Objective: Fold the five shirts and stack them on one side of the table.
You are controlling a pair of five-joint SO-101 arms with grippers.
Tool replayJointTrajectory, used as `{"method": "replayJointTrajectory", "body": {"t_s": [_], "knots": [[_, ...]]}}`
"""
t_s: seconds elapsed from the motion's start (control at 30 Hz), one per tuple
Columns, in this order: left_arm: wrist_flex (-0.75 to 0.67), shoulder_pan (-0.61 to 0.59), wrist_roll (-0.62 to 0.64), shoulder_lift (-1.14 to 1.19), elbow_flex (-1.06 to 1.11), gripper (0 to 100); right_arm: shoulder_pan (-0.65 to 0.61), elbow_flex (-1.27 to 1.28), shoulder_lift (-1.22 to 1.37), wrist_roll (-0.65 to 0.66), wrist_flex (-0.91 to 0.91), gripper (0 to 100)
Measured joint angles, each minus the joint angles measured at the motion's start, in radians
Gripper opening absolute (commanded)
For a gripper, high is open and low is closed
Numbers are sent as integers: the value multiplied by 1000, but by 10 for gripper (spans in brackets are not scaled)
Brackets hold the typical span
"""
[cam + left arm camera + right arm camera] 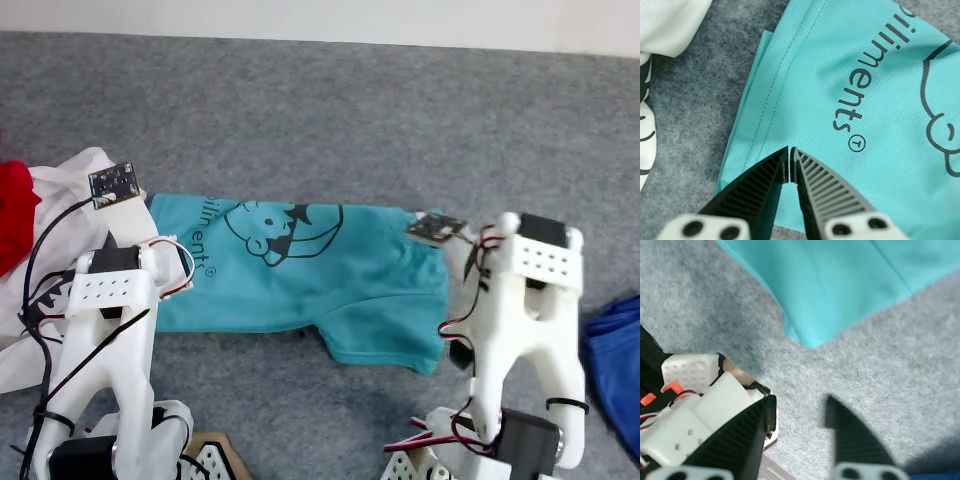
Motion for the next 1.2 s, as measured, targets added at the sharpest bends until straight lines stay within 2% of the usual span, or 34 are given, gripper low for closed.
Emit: {"method": "replayJointTrajectory", "body": {"t_s": [0.23, 0.57, 0.9, 1.07, 1.2], "knots": [[0, 0, 0, 0, 0, 37, -75, 120, -2, 26, -8, 351], [0, 0, 0, 0, 0, 37, -206, 123, -2, 63, -25, 351], [0, 0, 0, 0, 0, 37, -354, 219, -2, -175, -324, 350], [0, 0, 0, 0, 0, 37, -367, 322, -2, -252, -485, 347], [0, 0, 0, 0, 0, 37, -367, 374, -2, -265, -549, 271]]}}
